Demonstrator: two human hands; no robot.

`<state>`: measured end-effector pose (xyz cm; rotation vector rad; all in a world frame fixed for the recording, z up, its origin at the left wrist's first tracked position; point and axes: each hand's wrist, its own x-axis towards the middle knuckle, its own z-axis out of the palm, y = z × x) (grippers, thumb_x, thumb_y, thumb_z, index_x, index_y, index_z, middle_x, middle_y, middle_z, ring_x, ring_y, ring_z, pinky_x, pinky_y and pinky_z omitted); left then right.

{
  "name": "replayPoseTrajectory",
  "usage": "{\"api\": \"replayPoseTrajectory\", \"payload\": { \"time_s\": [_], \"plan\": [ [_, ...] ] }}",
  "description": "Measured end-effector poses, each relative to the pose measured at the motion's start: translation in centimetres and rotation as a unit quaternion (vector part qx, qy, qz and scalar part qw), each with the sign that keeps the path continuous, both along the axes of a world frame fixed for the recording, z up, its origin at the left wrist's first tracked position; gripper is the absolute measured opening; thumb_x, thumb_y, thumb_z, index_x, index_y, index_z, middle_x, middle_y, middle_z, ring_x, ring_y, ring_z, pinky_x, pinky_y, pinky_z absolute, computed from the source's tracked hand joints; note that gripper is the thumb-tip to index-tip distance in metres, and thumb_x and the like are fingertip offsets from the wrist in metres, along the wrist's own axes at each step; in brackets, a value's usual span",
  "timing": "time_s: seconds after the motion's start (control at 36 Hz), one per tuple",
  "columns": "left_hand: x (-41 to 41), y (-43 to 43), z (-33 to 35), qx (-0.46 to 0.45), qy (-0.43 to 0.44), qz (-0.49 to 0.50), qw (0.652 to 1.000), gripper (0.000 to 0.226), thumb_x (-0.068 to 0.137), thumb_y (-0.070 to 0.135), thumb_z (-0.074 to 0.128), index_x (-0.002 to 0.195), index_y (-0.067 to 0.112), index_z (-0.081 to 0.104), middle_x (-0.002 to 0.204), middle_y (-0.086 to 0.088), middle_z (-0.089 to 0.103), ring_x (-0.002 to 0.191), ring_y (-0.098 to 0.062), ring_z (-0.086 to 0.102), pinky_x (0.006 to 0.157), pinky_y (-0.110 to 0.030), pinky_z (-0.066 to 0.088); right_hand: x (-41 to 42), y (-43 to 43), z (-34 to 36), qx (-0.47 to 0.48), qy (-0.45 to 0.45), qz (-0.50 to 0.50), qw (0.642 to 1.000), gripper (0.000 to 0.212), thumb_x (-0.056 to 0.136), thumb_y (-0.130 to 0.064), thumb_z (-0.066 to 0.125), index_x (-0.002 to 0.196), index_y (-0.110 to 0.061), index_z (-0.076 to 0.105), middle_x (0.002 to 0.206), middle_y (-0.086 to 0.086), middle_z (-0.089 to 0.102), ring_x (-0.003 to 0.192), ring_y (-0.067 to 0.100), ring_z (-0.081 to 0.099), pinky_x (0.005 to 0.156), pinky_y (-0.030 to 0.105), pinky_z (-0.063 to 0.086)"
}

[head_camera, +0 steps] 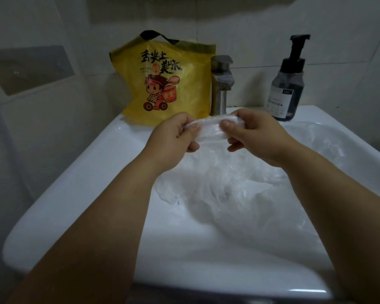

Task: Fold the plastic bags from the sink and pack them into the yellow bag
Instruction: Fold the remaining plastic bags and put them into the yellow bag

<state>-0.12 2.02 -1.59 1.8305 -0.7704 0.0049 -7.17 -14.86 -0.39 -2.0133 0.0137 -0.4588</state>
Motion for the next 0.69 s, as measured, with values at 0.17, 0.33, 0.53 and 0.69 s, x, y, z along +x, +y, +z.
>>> {"api": "replayPoseTrajectory", "payload": {
  "time_s": [0.17,0.33,0.53,0.69],
  "plan": [
    [-0.3,0.3,0.3,0.003,0.036,-0.018,0.999,0.017,0.097,0.018,0.055,0.081,0.016,0.059,0.052,0.010,0.064,0.066,-0.004,0.066,0.060,-0.017,0.055,-0.2,-0.2,0.3,0.073,0.006,0.035,0.997,0.010,0.093,-0.014,0.058,0.090,-0.006,0.065,0.072,0.009,0.056,0.060,0.011,0.056,0.059,0.020,0.054],
    [-0.7,0.8,0.7,0.039,0.144,-0.086,0.985,0.009,0.092,0.018,0.063,0.086,0.012,0.067,0.069,0.004,0.069,0.062,-0.005,0.064,0.065,-0.021,0.057,-0.6,-0.7,0.6,0.113,0.072,0.084,0.987,0.009,0.090,-0.010,0.059,0.093,-0.005,0.066,0.074,0.011,0.057,0.052,0.007,0.053,0.053,0.017,0.050],
    [-0.9,-0.2,0.6,-0.062,0.159,-0.046,0.984,0.009,0.091,0.010,0.064,0.083,0.012,0.068,0.064,0.004,0.069,0.055,-0.003,0.057,0.057,-0.016,0.052,-0.1,0.1,0.6,0.318,0.040,0.097,0.942,0.039,0.086,-0.040,0.059,0.112,-0.012,0.059,0.098,0.009,0.065,0.081,0.020,0.064,0.072,0.025,0.055],
    [-1.8,-1.8,0.1,-0.092,0.138,-0.040,0.985,0.019,0.094,0.004,0.057,0.082,0.015,0.068,0.061,0.006,0.067,0.056,-0.003,0.061,0.060,-0.022,0.054,0.5,2.6,-1.5,0.247,0.187,0.167,0.936,0.066,0.073,-0.064,0.052,0.123,-0.021,0.056,0.126,0.005,0.058,0.119,0.025,0.054,0.096,0.040,0.047]
  ]
}}
